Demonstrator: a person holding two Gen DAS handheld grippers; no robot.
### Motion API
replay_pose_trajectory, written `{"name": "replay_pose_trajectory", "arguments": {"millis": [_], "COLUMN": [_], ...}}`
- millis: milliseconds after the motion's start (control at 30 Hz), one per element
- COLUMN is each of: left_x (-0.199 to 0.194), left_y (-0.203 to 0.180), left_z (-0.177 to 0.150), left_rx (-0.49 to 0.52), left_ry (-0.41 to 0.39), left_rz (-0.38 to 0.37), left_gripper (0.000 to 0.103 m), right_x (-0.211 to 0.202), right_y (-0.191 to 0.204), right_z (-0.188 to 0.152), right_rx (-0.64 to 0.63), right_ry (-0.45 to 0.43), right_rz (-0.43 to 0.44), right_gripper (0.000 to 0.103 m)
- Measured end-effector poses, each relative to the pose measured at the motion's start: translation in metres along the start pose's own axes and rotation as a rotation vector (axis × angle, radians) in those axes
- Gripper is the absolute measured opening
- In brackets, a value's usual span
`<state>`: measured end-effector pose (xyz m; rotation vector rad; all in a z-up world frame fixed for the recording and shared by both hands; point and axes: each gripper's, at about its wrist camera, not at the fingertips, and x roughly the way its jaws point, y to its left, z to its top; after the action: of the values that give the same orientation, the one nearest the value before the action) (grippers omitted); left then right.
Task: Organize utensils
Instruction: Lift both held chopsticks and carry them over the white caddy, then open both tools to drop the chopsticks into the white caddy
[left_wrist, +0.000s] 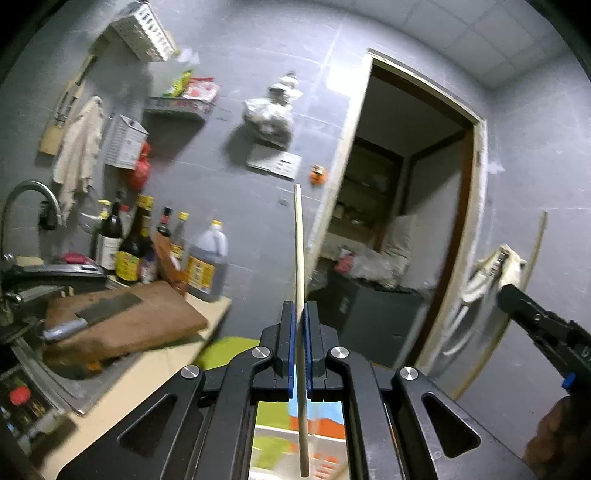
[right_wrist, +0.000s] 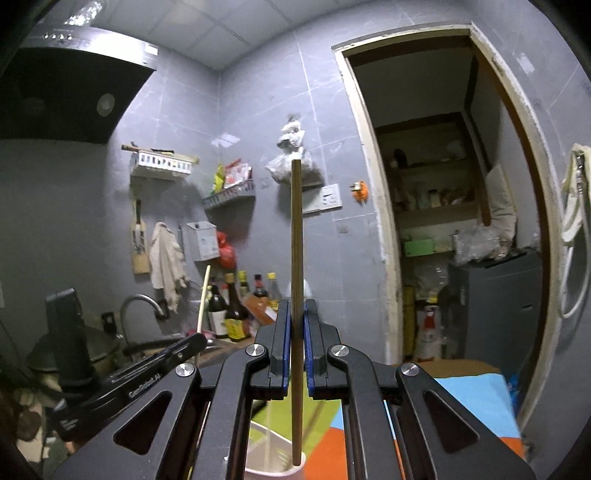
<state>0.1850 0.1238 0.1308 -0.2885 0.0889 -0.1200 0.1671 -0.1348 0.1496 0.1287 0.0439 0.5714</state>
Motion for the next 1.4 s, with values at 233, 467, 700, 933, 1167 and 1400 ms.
{"name": "replay_pose_trajectory", "arguments": {"millis": [233,467,700,933,1167,1400], "left_x": [0.009,0.018,0.022,0.019,0.017,-0.001], "left_y": [0.026,0.035,0.038,0.036,0.037,0.029], "left_z": [-0.007,-0.025,-0.043,-0.055,-0.057,-0.045], "left_rx": [0.0,0.019,0.006,0.01,-0.016,-0.021], "left_ry": [-0.029,-0.026,0.025,0.064,0.123,0.09], "left_rz": [0.031,0.062,0.071,0.051,0.027,0.011], "left_gripper": [0.003,0.003,0.003,0.003,0.006,0.028], "right_x": [0.03,0.051,0.063,0.066,0.065,0.054], "right_y": [0.012,0.015,0.012,0.004,0.0,0.005], "right_z": [-0.013,-0.036,-0.064,-0.08,-0.086,-0.081], "right_rx": [-0.003,-0.018,-0.018,0.019,0.039,-0.003], "right_ry": [0.049,0.118,0.19,0.239,0.248,0.177], "right_rz": [0.031,0.019,0.019,0.017,0.001,-0.033], "right_gripper": [0.004,0.005,0.005,0.005,0.009,0.03]}}
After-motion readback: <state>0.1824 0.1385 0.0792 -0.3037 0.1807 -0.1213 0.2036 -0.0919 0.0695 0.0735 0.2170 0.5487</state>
